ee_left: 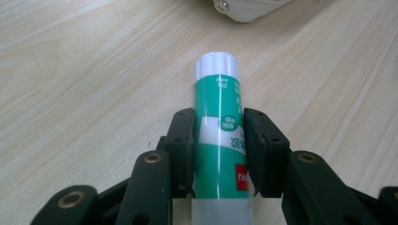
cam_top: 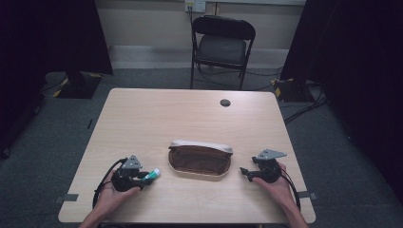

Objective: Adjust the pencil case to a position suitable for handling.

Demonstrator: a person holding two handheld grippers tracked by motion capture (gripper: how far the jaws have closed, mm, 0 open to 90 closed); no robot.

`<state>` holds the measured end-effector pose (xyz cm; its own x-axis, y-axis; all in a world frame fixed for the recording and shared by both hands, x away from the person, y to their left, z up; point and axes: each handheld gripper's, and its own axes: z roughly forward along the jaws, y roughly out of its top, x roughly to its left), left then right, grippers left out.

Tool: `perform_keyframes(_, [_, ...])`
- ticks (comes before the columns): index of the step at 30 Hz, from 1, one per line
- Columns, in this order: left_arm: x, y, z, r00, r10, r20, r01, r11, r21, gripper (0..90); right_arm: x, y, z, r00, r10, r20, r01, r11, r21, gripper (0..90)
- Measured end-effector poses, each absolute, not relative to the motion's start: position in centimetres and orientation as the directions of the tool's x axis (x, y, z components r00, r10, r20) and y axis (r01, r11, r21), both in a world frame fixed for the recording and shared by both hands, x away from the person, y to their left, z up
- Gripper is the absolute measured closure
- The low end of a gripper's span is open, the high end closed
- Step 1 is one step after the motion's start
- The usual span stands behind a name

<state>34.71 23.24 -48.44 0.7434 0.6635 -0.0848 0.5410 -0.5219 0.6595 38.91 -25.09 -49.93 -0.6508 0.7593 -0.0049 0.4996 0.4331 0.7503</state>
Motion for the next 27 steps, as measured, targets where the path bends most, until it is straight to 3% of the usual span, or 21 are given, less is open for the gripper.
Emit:
perform_keyframes(6, [34.58,23.11,-48.46,0.741,0.668,-0.071,0.536,-0.524,0.662,65.4,38.91,-25.09,-49.93,-0.651,0.759,-0.005,0.500,0.433,0.750,27.6])
perform_keyframes(27, [34.58,23.73,-47.90,0.721,0.675,-0.155,0.558,-0.434,0.708,66.1,38.90,-25.09,-49.92,-0.650,0.760,-0.005,0.500,0.433,0.750,27.6])
